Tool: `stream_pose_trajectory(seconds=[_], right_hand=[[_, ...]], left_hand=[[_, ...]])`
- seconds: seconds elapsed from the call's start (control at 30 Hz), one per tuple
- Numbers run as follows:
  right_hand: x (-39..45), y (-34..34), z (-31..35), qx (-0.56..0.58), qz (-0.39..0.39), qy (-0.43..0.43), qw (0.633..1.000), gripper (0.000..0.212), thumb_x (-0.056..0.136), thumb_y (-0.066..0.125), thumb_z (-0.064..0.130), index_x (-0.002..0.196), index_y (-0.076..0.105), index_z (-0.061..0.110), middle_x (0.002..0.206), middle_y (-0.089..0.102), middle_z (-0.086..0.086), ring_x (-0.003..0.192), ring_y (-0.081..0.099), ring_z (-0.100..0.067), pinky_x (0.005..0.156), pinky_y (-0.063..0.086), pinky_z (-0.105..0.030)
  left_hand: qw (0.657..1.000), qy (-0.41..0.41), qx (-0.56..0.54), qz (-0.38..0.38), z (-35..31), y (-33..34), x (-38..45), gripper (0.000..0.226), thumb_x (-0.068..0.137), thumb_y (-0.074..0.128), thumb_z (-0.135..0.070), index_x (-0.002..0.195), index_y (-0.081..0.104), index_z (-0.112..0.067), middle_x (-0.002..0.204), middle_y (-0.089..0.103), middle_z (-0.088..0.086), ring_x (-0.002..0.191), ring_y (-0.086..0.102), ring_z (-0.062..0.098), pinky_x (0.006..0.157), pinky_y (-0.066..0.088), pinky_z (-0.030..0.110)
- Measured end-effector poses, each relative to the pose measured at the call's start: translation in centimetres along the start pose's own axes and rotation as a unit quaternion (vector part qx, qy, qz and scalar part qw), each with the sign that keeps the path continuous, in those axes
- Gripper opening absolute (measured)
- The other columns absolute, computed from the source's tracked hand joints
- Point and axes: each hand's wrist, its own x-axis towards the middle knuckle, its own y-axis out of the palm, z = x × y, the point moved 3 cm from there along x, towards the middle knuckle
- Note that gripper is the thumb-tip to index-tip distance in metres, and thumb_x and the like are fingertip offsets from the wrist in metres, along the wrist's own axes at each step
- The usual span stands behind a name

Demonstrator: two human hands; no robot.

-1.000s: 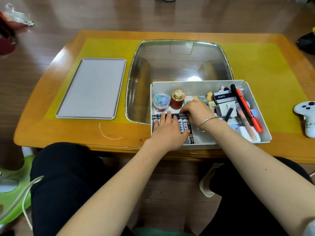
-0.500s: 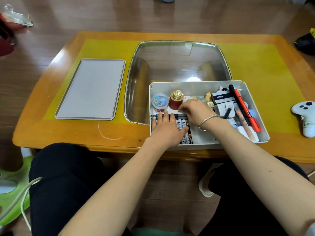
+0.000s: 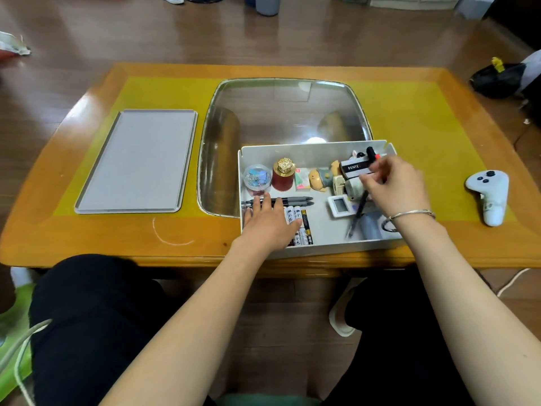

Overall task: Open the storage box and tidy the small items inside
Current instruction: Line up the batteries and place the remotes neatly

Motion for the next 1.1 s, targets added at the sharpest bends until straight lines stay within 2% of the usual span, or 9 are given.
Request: stream_pose_trajectory(seconds=[0.13, 0.27, 0.43, 0.57, 0.73, 0.87, 0.93, 1.0, 1.1], right_hand=[[-0.9, -0.5, -1.4, -0.094, 0.026, 0.074, 0.992, 0.033, 0.079, 0.066, 0.045, 0.063, 0.054, 0.019, 0.076, 0.063, -0.007, 0.080, 0.059, -0.033, 0.062, 0.039, -0.030], [-1.5, 1.0, -1.0, -0.187, 0.070, 0.087, 0.976, 0.044, 0.076, 0.063, 0.062, 0.070, 0.066, 0.019, 0.080, 0.062, -0.006, 0.075, 0.055, -0.028, 0.061, 0.041, -0.028], [-1.2, 1.8, -0.5, -0.233, 0.073, 0.109, 0.964, 0.043, 0.077, 0.065, 0.057, 0.089, 0.067, 0.016, 0.090, 0.064, -0.010, 0.087, 0.063, -0.031, 0.063, 0.041, -0.029], [-1.5, 1.9, -0.9, -0.222, 0.079, 0.103, 0.966, 0.034, 0.081, 0.066, 0.046, 0.080, 0.067, 0.012, 0.081, 0.063, -0.011, 0.078, 0.060, -0.031, 0.061, 0.038, -0.028], [-1.0, 1.0, -0.6, -0.016, 0.055, 0.041, 0.998, 0.034, 0.084, 0.064, 0.035, 0.059, 0.054, 0.014, 0.060, 0.056, -0.005, 0.063, 0.053, -0.026, 0.058, 0.038, -0.028], [-0.9, 0.7, 0.5, 0.233, 0.050, 0.038, 0.970, 0.007, 0.091, 0.059, 0.011, 0.093, 0.059, 0.004, 0.067, 0.062, -0.010, 0.047, 0.061, -0.010, 0.053, 0.053, -0.036], [-1.2, 0.9, 0.8, 0.284, 0.040, 0.028, 0.958, 0.022, 0.091, 0.055, 0.004, 0.108, 0.049, 0.017, 0.070, 0.062, -0.009, 0.053, 0.063, -0.015, 0.053, 0.056, -0.035], [-1.5, 1.0, 1.2, 0.332, 0.034, 0.027, 0.942, 0.032, 0.091, 0.053, 0.001, 0.103, 0.039, 0.028, 0.073, 0.064, -0.012, 0.060, 0.065, -0.025, 0.055, 0.057, -0.035], [-1.6, 1.3, 1.7, 0.365, 0.040, 0.027, 0.930, 0.036, 0.091, 0.053, -0.003, 0.096, 0.036, 0.029, 0.075, 0.063, -0.010, 0.056, 0.066, -0.013, 0.051, 0.054, -0.026]], left_hand=[[1.000, 0.003, 0.006, 0.006, 0.0, 0.0, 0.1, 0.076, 0.095, 0.034, -0.059, 0.153, 0.006, -0.019, 0.160, -0.007, 0.009, 0.146, -0.011, 0.029, 0.116, 0.001, 0.049], [1.000, 0.003, 0.010, 0.007, 0.1, 0.1, 0.1, 0.075, 0.095, 0.033, -0.060, 0.153, 0.008, -0.020, 0.160, -0.007, 0.008, 0.146, -0.012, 0.029, 0.116, 0.001, 0.049], [1.000, 0.003, 0.011, 0.012, 0.1, 0.1, 0.1, 0.073, 0.095, 0.034, -0.059, 0.153, 0.012, -0.019, 0.160, -0.006, 0.009, 0.146, -0.012, 0.030, 0.116, 0.002, 0.049], [1.000, 0.001, 0.013, 0.014, 0.1, 0.1, 0.2, 0.073, 0.095, 0.035, -0.059, 0.153, 0.013, -0.019, 0.160, -0.006, 0.009, 0.146, -0.012, 0.030, 0.116, 0.001, 0.049], [1.000, 0.002, 0.014, 0.016, 0.1, 0.1, 0.2, 0.073, 0.095, 0.036, -0.058, 0.153, 0.013, -0.020, 0.160, -0.006, 0.009, 0.146, -0.012, 0.030, 0.116, 0.001, 0.049], [1.000, 0.000, 0.015, 0.020, 0.1, 0.1, 0.1, 0.073, 0.095, 0.036, -0.058, 0.153, 0.013, -0.020, 0.160, -0.007, 0.009, 0.146, -0.011, 0.030, 0.116, 0.001, 0.049], [1.000, 0.001, 0.014, 0.019, 0.1, 0.0, 0.1, 0.073, 0.095, 0.036, -0.057, 0.152, 0.014, -0.019, 0.160, -0.006, 0.009, 0.146, -0.011, 0.031, 0.116, 0.001, 0.049], [1.000, 0.001, 0.013, 0.019, 0.1, 0.0, 0.1, 0.073, 0.095, 0.037, -0.057, 0.152, 0.014, -0.019, 0.160, -0.006, 0.009, 0.146, -0.011, 0.031, 0.116, 0.002, 0.049], [1.000, 0.003, 0.003, 0.013, 0.1, -0.1, 0.0, 0.073, 0.095, 0.037, -0.057, 0.152, 0.013, -0.018, 0.160, -0.004, 0.009, 0.146, -0.009, 0.031, 0.116, 0.003, 0.050]])
